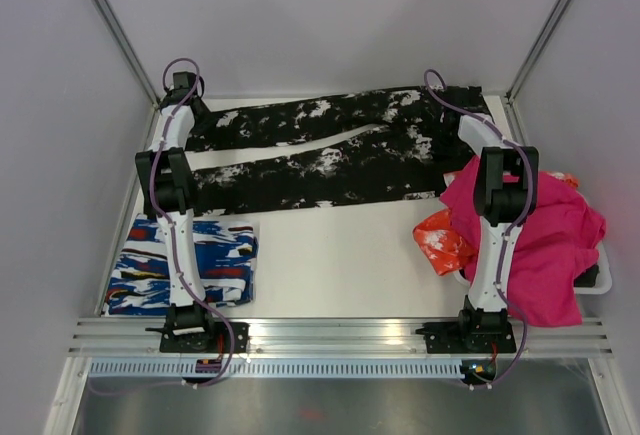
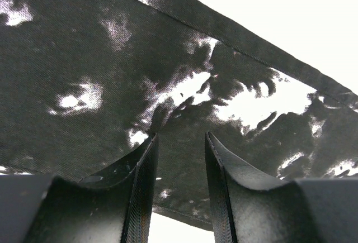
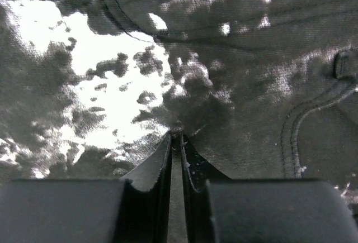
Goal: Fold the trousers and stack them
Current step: Flatten the trousers out
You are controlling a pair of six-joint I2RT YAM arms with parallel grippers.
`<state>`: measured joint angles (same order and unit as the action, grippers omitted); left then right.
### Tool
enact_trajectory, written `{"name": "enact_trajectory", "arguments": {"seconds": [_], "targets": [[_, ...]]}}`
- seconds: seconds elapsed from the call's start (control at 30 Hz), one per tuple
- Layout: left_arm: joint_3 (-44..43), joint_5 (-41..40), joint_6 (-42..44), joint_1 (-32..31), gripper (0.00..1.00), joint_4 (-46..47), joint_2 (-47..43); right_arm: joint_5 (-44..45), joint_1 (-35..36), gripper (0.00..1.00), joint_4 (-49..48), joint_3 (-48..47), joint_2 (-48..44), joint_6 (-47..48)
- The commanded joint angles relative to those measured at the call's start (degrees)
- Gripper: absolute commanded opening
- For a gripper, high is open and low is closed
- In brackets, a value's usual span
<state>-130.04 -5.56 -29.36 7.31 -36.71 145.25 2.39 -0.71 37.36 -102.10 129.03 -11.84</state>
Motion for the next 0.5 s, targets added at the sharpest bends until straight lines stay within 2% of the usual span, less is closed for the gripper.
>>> {"name": "enact_trajectory", "arguments": {"seconds": [0.0, 0.13, 0.27, 0.47], "targets": [[-2.1, -0.1, 3.5, -0.2, 0.45, 1.1, -3.0, 1.5, -0.2, 0.14, 5.3, 5.8, -2.3, 1.3], [-0.7, -1.4, 4.7, -0.3, 0.45, 0.9, -4.1, 3.0, -0.2, 0.08, 6.6, 11.8, -4.5, 3.8], [0.3, -3.1, 6.0, -0.3, 0.45, 0.8, -5.5, 3.4, -0.2, 0.06, 5.8, 18.5, -7.8, 4.8], [0.9, -5.0, 7.6, -0.3, 0.46, -0.1, -7.2, 0.5, -0.1, 0.05, 4.9, 20.0, -9.7, 6.3]]}}
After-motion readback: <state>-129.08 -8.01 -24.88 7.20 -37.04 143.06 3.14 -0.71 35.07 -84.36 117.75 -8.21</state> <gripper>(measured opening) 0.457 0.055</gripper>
